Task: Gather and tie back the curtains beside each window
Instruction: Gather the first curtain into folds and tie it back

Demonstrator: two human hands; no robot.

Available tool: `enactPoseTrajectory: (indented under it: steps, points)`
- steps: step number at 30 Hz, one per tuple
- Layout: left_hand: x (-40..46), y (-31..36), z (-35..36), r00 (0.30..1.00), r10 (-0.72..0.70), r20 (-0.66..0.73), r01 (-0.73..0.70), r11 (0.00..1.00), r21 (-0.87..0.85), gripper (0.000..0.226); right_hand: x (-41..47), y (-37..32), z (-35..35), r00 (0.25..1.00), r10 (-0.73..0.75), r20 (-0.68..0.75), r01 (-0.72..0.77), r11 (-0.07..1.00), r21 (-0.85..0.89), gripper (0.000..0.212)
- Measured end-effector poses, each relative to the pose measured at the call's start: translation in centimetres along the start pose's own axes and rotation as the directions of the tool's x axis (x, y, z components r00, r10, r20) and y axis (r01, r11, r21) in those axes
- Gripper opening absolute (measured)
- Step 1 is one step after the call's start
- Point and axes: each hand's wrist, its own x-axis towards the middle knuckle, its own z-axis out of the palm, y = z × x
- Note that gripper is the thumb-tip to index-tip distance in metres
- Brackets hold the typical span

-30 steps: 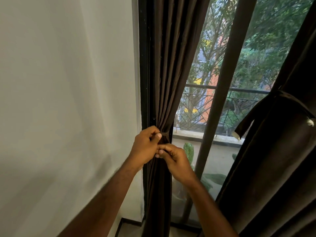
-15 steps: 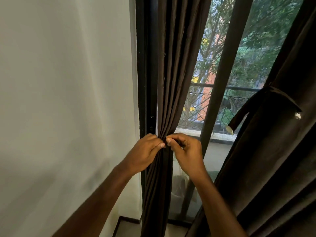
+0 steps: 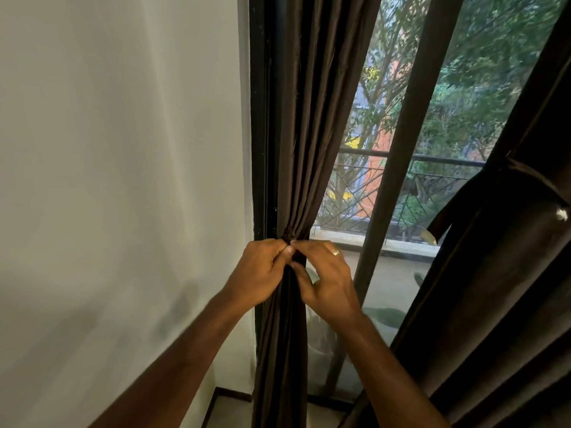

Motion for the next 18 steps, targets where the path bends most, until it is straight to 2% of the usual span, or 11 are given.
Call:
enactPoseTrajectory:
  steps: [6, 9, 13, 16, 18]
  points:
    - [0.5, -0.2, -0.5, 1.000, 0.019, 0.020, -0.022, 0.989, 0.149, 0.028, 0.8, -0.7, 0.6, 0.994, 0.101, 0.034, -0.098, 0.992, -0.073, 0.033]
    - [0.7, 0.0, -1.0, 0.993, 0.017, 0.119, -0.042, 0.976, 0.212, 0.030, 1.1, -0.5, 0.3, 0.980, 0.162, 0.113, -0.154, 0.985, -0.074, 0.028]
    - [2.1, 0.7, -2.2, 0.956, -0.075, 0.284, -0.019, 0.948, 0.316, 0.031, 2.3, -0.1, -0.3, 0.966, 0.102, 0.238, -0.099, 0.995, -0.028, 0.009]
    - [3.2, 0.7, -3.0, 0.931, -0.090, 0.354, -0.025, 0.951, 0.307, 0.029, 3.3, 0.3, -1.0, 0.926, 0.071, 0.370, -0.074, 0.997, -0.007, 0.003]
    - [2.9, 0.6, -2.9, 0.950, -0.026, 0.311, -0.057, 0.966, 0.253, 0.030, 3.6, 0.5, -1.3, 0.901, 0.104, 0.422, -0.115, 0.993, 0.002, 0.008]
